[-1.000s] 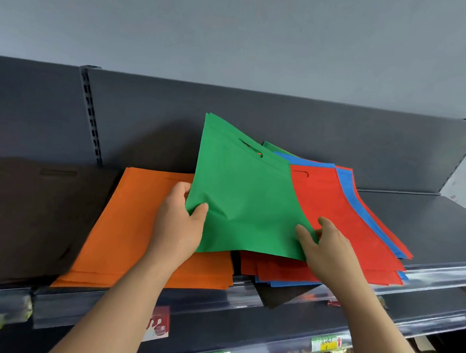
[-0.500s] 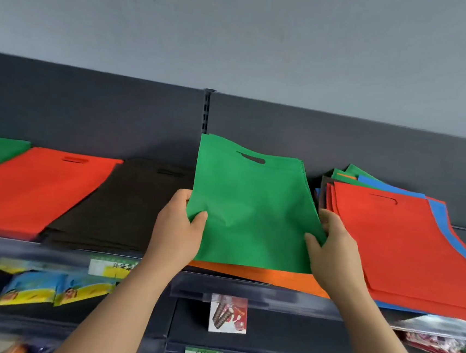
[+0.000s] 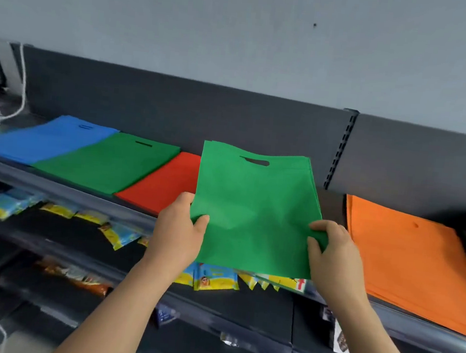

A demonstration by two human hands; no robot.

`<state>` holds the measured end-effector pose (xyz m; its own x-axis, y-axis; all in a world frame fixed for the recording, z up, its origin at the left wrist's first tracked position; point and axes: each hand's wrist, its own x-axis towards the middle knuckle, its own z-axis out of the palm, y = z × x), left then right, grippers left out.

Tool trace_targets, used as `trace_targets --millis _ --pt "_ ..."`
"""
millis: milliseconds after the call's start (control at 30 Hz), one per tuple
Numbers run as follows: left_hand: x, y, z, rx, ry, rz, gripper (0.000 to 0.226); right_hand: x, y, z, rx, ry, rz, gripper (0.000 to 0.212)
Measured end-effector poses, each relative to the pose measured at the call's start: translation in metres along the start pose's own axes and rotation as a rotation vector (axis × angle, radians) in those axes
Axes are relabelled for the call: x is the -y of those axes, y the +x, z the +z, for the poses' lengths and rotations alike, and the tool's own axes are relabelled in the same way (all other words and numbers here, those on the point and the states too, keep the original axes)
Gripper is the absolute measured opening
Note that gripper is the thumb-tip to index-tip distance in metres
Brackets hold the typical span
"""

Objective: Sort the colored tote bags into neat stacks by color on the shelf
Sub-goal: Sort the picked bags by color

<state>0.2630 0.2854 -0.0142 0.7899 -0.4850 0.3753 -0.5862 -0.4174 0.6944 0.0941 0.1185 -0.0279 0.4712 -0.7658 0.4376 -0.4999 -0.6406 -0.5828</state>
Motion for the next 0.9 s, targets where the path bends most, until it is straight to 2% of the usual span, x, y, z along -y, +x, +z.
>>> trace_targets --millis 200,433,667,900 --pt "0.063 0.019 -0.049 -0.034 0.074 -0.068 0.019 0.064 0.003 0.06 0.06 0.036 -0.049 0.022" --pt "0.126 0.061 -0.077 -0.055 0.15 -0.191 0.039 0.116 0.031 0.131 0.119 0.054 -0.122 0.022" --pt "0.181 0.124 -0.096 -0.08 0.185 -0.221 0.027 0.155 0.072 0.197 0.133 0.076 -0.197 0.023" --pt "0.233 0.175 -0.115 -0.067 0.171 -0.271 0.043 0.196 0.089 0.258 0.177 0.03 -0.191 0.024"
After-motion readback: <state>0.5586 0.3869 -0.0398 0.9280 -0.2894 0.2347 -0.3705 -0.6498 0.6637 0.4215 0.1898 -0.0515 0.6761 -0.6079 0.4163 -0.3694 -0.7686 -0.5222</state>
